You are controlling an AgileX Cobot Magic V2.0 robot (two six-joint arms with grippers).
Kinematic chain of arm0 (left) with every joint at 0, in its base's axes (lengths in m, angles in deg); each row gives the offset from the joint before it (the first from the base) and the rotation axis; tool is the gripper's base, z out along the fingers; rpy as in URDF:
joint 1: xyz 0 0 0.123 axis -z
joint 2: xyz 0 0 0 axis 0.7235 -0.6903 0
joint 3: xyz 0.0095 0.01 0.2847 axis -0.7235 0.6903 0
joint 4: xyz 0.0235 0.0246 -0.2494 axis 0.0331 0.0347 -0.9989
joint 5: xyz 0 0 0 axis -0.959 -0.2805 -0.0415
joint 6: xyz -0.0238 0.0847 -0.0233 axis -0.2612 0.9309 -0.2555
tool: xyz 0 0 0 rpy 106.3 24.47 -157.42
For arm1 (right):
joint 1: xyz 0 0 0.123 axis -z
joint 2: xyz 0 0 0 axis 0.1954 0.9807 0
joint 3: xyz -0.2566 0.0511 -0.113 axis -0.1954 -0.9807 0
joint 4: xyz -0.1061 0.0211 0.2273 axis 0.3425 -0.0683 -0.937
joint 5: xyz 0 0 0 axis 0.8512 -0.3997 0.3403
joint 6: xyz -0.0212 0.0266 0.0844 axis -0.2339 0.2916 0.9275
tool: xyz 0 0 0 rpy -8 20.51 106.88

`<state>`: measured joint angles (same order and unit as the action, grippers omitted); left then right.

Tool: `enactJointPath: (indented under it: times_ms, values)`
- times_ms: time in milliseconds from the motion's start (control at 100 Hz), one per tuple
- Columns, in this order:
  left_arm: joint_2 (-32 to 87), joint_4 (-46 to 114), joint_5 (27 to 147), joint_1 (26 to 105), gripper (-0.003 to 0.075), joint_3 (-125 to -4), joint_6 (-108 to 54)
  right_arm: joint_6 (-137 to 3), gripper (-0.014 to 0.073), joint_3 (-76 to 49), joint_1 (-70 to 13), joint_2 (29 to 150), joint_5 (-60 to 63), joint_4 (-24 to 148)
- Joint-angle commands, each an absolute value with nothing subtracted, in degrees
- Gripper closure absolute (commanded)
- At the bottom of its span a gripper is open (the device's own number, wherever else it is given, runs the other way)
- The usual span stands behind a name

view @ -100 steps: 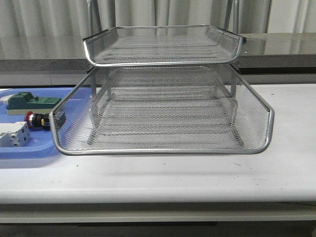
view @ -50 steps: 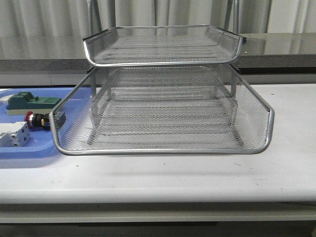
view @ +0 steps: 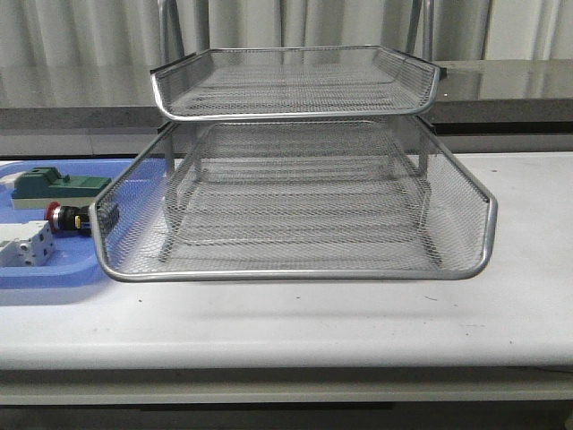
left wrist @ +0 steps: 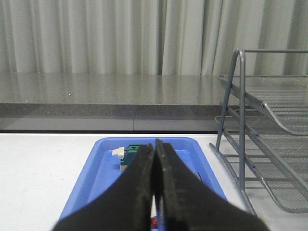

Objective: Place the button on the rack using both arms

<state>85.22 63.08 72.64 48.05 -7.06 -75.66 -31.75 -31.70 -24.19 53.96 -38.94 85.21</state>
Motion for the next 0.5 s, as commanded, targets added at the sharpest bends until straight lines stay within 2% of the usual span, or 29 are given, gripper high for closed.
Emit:
enactJointPath:
  times_ms: [0,280,490]
  values:
    - [87.1,62.5,65.9,47.9,0.0741,-5.3,-76.1,-31.7,0.0662,-29.8,-24.0,54.5,-34.5,86.5]
    - [83.3,62.2,70.4,47.9,0.0741,-12.9,-76.1,-31.7,0.0662,-29.8,-24.0,54.5,-34.5,86.5]
    - [71.4,62.2,76.8,47.9,0.0741,-23.8,-76.1,-31.7,0.0662,-29.8,-24.0,54.5,-34.5,86.5]
